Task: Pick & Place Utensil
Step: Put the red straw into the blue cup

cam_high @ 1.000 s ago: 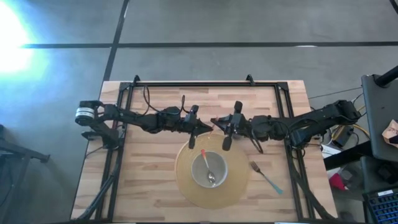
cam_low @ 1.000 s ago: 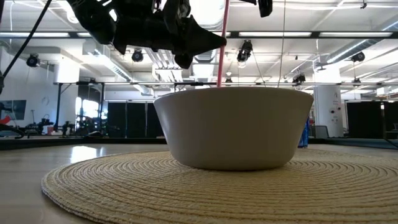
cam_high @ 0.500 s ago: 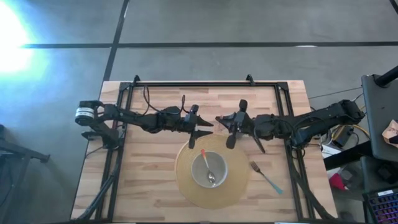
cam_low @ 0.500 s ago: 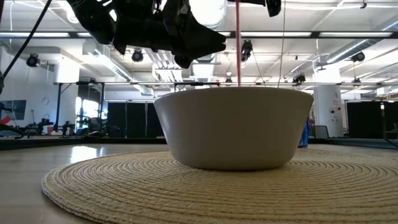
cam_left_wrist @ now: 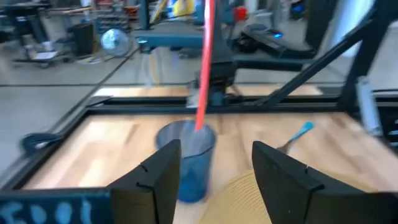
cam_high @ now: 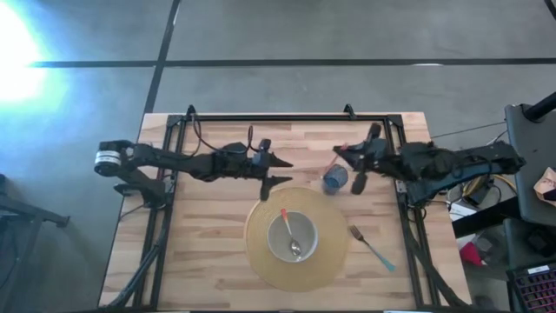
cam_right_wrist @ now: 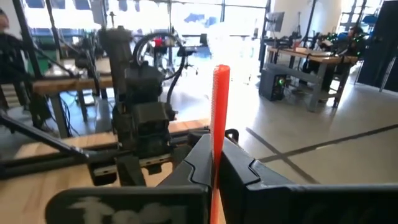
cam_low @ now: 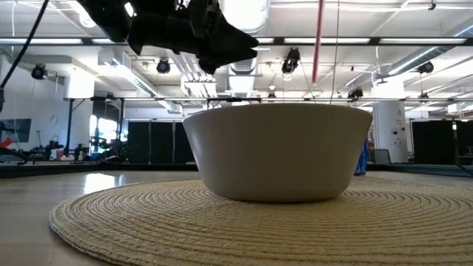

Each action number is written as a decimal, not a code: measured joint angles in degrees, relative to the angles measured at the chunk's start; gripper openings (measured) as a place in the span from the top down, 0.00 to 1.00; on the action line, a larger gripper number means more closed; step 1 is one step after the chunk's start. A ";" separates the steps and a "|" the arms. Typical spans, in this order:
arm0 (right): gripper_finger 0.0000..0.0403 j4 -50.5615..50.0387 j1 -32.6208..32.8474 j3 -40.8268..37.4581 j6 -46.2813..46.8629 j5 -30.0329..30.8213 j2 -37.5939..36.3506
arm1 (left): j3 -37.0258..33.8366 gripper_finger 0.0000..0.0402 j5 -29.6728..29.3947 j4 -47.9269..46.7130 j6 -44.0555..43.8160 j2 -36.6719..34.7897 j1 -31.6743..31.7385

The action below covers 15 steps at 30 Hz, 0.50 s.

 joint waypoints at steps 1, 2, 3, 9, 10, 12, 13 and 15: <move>0.98 -0.73 0.00 -0.02 0.34 0.00 -1.29 | 0.02 0.53 -1.13 -1.49 0.67 -0.85 0.06; 0.98 -1.59 -0.03 -0.08 1.05 0.00 -2.42 | 0.02 0.53 -2.16 -3.37 1.39 -1.77 0.08; 0.98 -2.36 -0.16 -0.10 1.73 0.00 -3.51 | 0.02 0.53 -2.92 -4.99 2.27 -2.63 0.08; 0.98 -7.79 -3.82 -1.14 7.76 0.04 -7.51 | 0.02 0.53 -8.48 -14.48 5.66 -7.84 0.07; 0.98 -8.77 -4.96 -1.35 9.16 0.05 -7.89 | 0.02 0.53 -9.27 -15.69 5.83 -8.58 0.08; 0.98 -10.40 -7.60 -2.24 11.91 0.23 -8.58 | 0.02 0.53 -10.00 -18.36 5.89 -10.07 0.08; 0.98 -10.88 -9.06 -2.78 13.17 0.24 -8.80 | 0.02 0.53 -10.20 -19.44 5.89 -10.81 0.08; 0.98 -11.86 -11.99 -3.72 15.54 0.07 -9.17 | 0.02 0.53 -10.41 -21.93 5.87 -11.88 0.10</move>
